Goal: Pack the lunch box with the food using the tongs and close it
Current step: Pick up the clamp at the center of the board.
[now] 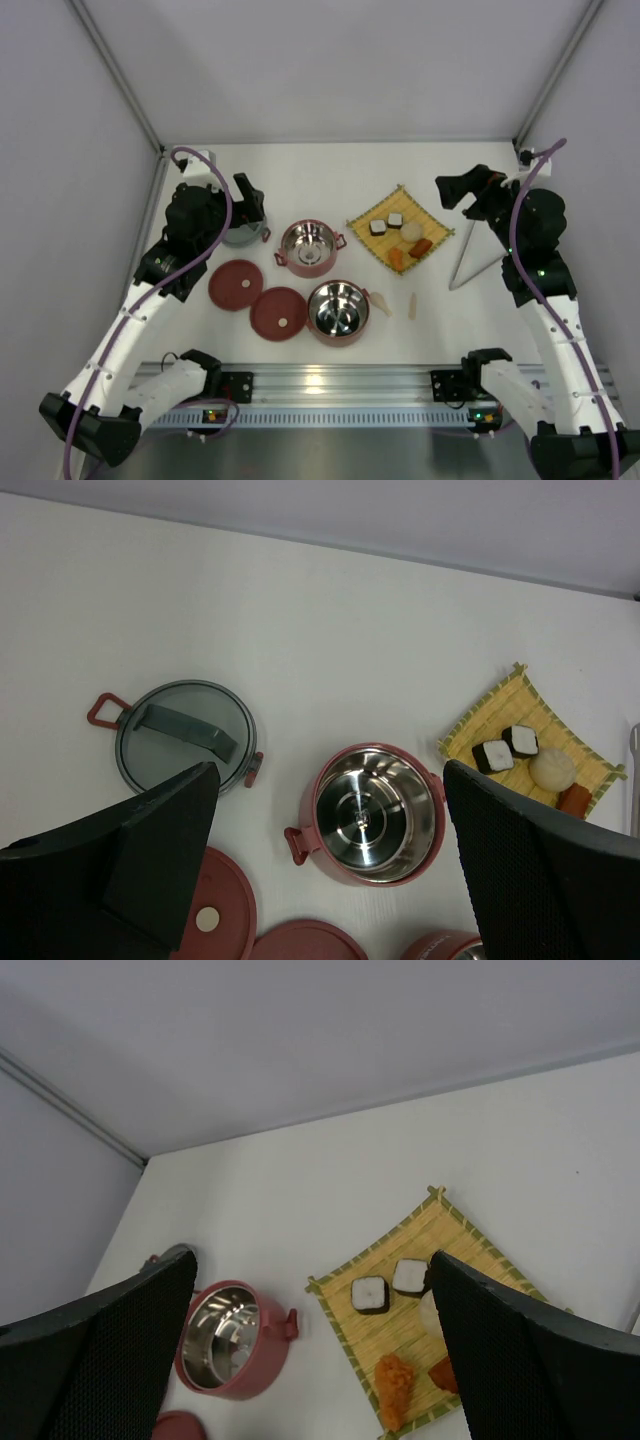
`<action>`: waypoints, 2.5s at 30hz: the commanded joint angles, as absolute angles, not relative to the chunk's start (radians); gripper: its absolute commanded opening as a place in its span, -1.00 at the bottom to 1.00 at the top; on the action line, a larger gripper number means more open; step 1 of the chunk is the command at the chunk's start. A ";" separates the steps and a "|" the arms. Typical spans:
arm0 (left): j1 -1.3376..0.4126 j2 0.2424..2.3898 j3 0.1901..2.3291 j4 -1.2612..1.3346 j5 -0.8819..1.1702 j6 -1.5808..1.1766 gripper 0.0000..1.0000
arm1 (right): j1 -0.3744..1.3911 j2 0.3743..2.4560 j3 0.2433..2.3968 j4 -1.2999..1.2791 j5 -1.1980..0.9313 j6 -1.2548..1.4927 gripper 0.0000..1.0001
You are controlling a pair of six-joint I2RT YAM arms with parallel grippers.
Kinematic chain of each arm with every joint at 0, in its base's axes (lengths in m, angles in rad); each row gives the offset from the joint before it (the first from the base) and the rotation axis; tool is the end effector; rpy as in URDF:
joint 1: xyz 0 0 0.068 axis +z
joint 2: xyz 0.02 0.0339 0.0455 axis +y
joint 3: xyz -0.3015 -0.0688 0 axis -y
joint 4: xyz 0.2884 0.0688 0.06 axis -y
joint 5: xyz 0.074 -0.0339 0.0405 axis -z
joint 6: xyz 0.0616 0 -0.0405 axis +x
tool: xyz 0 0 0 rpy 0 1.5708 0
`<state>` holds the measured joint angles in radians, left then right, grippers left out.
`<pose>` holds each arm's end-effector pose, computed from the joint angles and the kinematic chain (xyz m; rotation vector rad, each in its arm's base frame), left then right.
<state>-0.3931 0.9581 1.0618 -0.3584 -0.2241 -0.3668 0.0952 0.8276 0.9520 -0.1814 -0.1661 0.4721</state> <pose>0.2426 -0.0858 0.4159 -0.1347 1.8267 -0.3324 0.2272 0.0319 0.4231 0.1819 1.6475 0.5689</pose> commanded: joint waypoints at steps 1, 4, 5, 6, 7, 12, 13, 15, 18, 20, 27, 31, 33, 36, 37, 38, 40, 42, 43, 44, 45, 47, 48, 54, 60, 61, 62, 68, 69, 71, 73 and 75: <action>-0.388 0.956 1.055 -0.301 -0.213 -0.357 0.97 | 0.087 0.818 0.994 -0.181 -0.155 0.462 0.99; -0.390 0.956 1.055 -0.299 -0.215 -0.357 0.97 | 0.089 0.802 0.986 -0.175 -0.140 0.463 0.99; -0.388 0.956 1.055 -0.301 -0.213 -0.357 0.97 | 0.089 0.804 0.988 -0.181 -0.140 0.460 0.99; -0.390 0.956 1.055 -0.299 -0.213 -0.357 0.97 | 0.087 0.804 0.991 -0.187 -0.138 0.460 0.99; -0.388 0.956 1.055 -0.301 -0.213 -0.357 0.97 | 0.089 0.808 1.000 -0.193 -0.129 0.463 0.99; -0.388 0.956 1.058 -0.302 -0.209 -0.357 0.97 | 0.089 0.818 1.012 -0.230 -0.115 0.463 0.99; -0.388 0.956 1.058 -0.304 -0.207 -0.357 0.97 | 0.087 0.836 1.037 -0.254 -0.074 0.465 0.99; -0.388 0.956 1.063 -0.304 -0.206 -0.356 0.97 | 0.089 0.865 1.074 -0.373 -0.013 0.448 0.99; -0.390 0.954 1.075 -0.318 -0.202 -0.351 0.97 | 0.087 0.942 1.152 -0.541 0.207 0.442 0.99; -0.388 0.956 1.075 -0.318 -0.201 -0.353 0.97 | 0.087 0.979 1.152 -0.589 0.337 0.459 0.99; -0.390 0.963 1.100 -0.345 -0.212 -0.351 0.97 | 0.084 1.029 1.014 -0.666 0.419 0.540 0.99; -0.388 0.951 1.104 -0.354 -0.236 -0.344 0.97 | 0.083 0.988 0.884 -0.680 0.526 0.676 0.99; -0.388 0.950 1.104 -0.354 -0.236 -0.345 0.97 | 0.078 0.956 0.822 -0.678 0.538 0.735 0.99; -0.388 0.954 1.108 -0.356 -0.227 -0.345 0.97 | 0.074 0.959 0.782 -0.646 0.523 0.773 0.99; -0.388 0.960 1.109 -0.359 -0.226 -0.347 0.97 | 0.074 0.971 0.781 -0.641 0.523 0.781 0.99; -0.388 0.959 1.111 -0.360 -0.225 -0.344 0.97 | 0.075 0.989 0.781 -0.641 0.523 0.785 0.99; -0.385 0.957 1.115 -0.364 -0.225 -0.344 0.97 | 0.072 1.048 0.788 -0.638 0.518 0.811 0.99; -0.385 0.953 1.114 -0.365 -0.230 -0.342 0.97 | 0.074 1.100 0.782 -0.620 0.514 0.831 0.99; -0.385 0.951 1.114 -0.365 -0.233 -0.341 0.97 | 0.072 1.117 0.776 -0.606 0.508 0.833 0.99; -0.385 0.951 1.112 -0.365 -0.236 -0.339 0.97 | 0.072 1.130 0.772 -0.595 0.505 0.838 0.99; -0.385 0.951 1.114 -0.365 -0.239 -0.339 0.97 | 0.072 1.159 0.767 -0.586 0.505 0.839 0.99; -0.385 0.950 1.114 -0.367 -0.242 -0.337 0.97 | 0.069 1.187 0.764 -0.554 0.506 0.836 0.99; -0.385 0.950 1.114 -0.365 -0.242 -0.336 0.97 | 0.068 1.210 0.765 -0.540 0.505 0.819 0.99; -0.384 0.951 1.111 -0.365 -0.242 -0.334 0.97 | 0.043 1.307 0.773 -0.491 0.489 0.790 0.99; -0.385 0.953 1.111 -0.365 -0.247 -0.333 0.97 | 0.023 1.385 0.773 -0.427 0.437 0.747 0.99; -0.385 0.951 1.109 -0.365 -0.248 -0.333 0.97 | 0.023 1.394 0.776 -0.416 0.433 0.736 0.99; -0.385 0.953 1.109 -0.365 -0.247 -0.333 0.97 | 0.021 1.405 0.779 -0.410 0.430 0.732 0.99; -0.384 0.956 1.109 -0.367 -0.252 -0.331 0.97 | 0.017 1.477 0.807 -0.388 0.434 0.707 0.99; -0.385 0.957 1.109 -0.367 -0.252 -0.331 0.97 | 0.017 1.492 0.808 -0.387 0.433 0.709 0.99; -0.385 0.957 1.108 -0.365 -0.252 -0.330 0.97 | 0.015 1.502 0.808 -0.380 0.433 0.710 0.99; -0.385 0.959 1.108 -0.365 -0.253 -0.330 0.97 | 0.014 1.503 0.799 -0.367 0.434 0.706 0.96; -0.384 0.962 1.108 -0.365 -0.252 -0.331 0.97 | 0.011 1.502 0.798 -0.353 0.437 0.695 0.87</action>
